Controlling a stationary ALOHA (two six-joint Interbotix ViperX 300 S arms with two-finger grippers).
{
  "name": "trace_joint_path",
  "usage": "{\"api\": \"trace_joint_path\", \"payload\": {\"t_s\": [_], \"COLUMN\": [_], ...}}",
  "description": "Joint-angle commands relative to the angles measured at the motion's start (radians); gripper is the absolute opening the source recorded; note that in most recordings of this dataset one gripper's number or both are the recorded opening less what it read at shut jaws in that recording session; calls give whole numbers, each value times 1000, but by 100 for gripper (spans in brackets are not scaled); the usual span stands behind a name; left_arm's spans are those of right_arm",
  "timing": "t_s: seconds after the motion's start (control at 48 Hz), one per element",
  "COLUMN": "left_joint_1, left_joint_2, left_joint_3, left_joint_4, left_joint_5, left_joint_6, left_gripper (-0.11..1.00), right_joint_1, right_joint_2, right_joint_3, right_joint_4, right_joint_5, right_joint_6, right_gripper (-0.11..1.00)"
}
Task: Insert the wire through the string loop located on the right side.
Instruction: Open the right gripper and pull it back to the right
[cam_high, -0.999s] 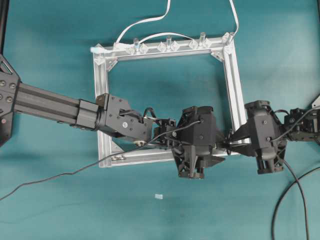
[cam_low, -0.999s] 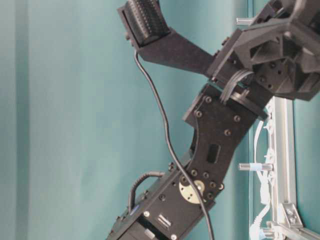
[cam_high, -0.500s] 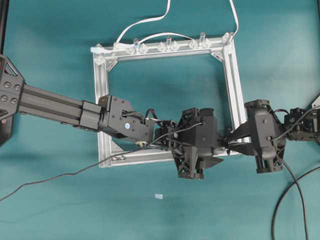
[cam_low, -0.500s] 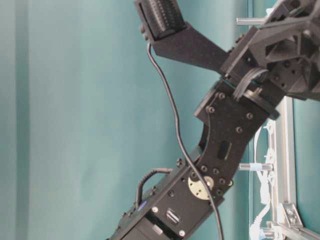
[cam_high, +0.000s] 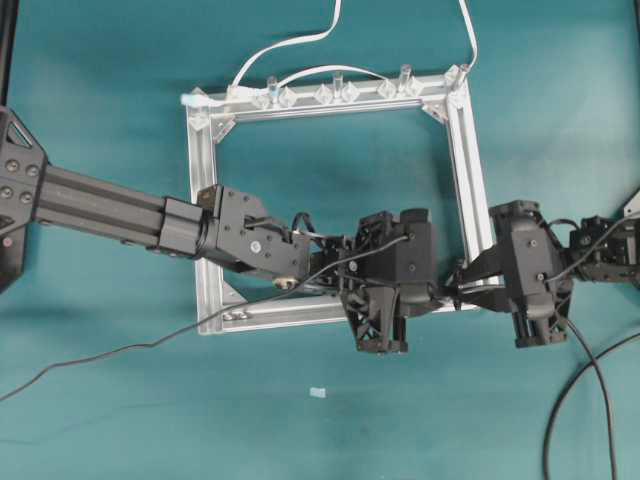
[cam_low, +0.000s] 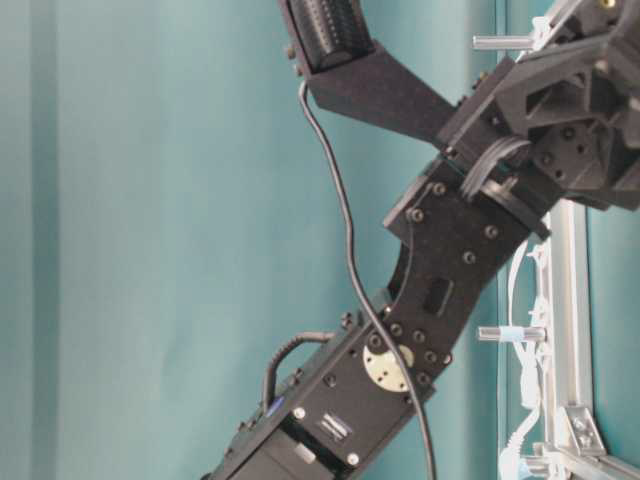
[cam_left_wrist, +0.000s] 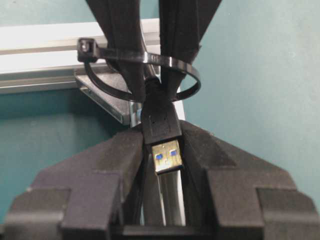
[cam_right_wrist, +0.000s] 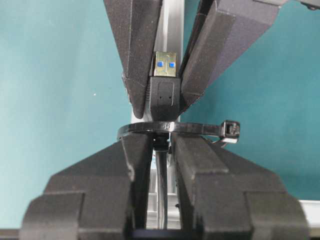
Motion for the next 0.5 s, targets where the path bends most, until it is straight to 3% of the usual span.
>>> {"api": "trace_joint_path", "payload": {"t_s": [0.0, 0.479], "left_joint_1": [-9, -11], "left_joint_2": [-46, -46], "left_joint_3": [-29, -38], "left_joint_4": [2, 3], "left_joint_5": [-2, 28], "left_joint_6": [-20, -40], "left_gripper": [18, 18], "right_joint_1": [-3, -3], "right_joint_2": [-8, -8], "right_joint_3": [-3, -14], "right_joint_4": [-2, -2], "right_joint_5": [-3, 0], "right_joint_6": [-2, 6], "right_gripper": [17, 17]}}
